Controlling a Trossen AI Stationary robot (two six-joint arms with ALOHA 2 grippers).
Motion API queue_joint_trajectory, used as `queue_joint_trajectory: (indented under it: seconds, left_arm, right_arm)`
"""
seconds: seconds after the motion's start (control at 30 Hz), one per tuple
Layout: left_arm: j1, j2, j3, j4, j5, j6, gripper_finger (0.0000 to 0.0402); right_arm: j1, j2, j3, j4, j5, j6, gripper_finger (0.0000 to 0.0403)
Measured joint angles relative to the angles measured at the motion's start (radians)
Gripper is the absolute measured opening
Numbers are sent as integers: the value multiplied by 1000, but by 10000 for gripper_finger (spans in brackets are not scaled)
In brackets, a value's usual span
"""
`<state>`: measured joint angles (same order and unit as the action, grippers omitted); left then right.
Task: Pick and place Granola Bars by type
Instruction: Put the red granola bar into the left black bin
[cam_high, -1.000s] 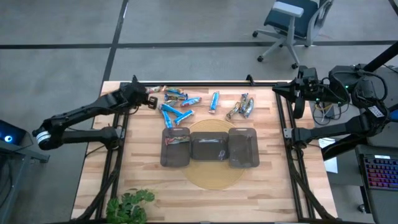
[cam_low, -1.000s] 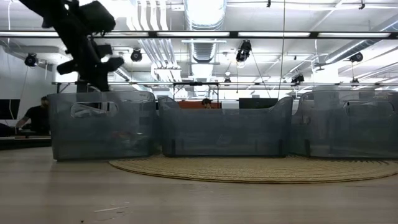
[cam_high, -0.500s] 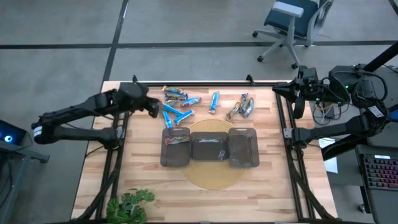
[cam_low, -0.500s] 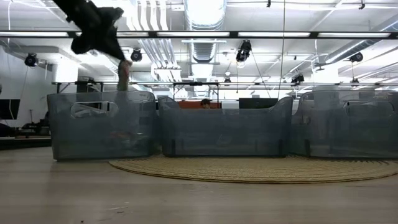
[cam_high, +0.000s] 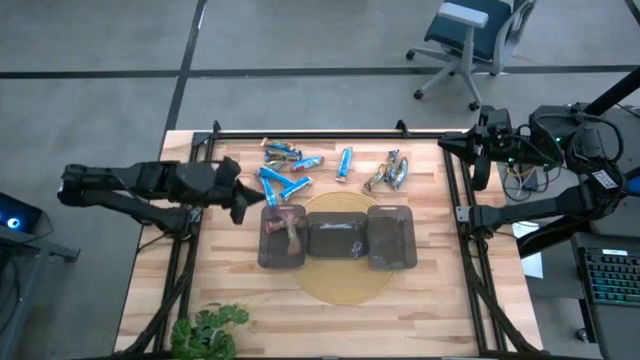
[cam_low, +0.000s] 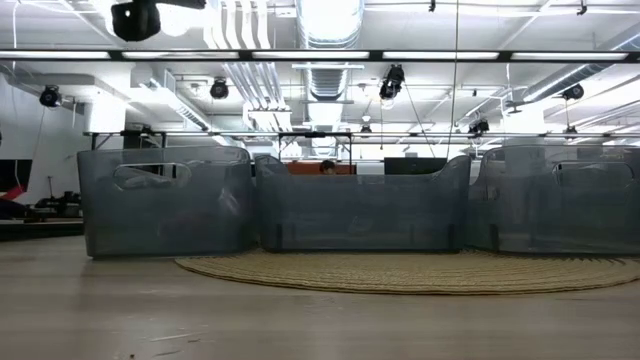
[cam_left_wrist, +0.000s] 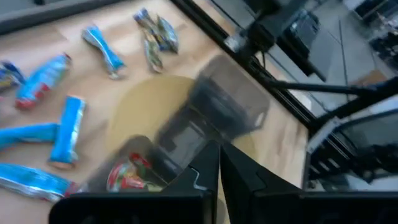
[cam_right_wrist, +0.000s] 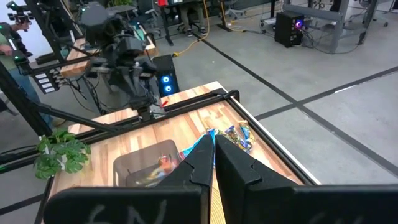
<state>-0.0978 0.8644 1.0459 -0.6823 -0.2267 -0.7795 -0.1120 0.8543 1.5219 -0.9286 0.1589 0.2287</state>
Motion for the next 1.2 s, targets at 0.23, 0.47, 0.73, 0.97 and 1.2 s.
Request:
queue_joint_trajectory:
  seconds: [0.23, 0.47, 0.73, 0.97, 1.2]
  left_arm:
    - [-50, 78, -3, 6, -46, -15, 0]
    - [-50, 99, 0, 28, -113, 42, 0]
    - [-47, 34, -2, -49, -386, 106, 0]
    - [-34, 17, -4, -61, -549, 183, 0]
    - [-5, 8, -5, -38, -597, 308, 0]
  right_arm:
    - [0, 0, 0, 4, 0, 0, 8]
    - [0, 0, 0, 4, -2, 0, 8]
    - [0, 0, 0, 3, -2, -4, 8]
    - [0, 14, 0, 1, -2, -4, 8]
    - [0, 34, 0, 1, -14, -24, 8]
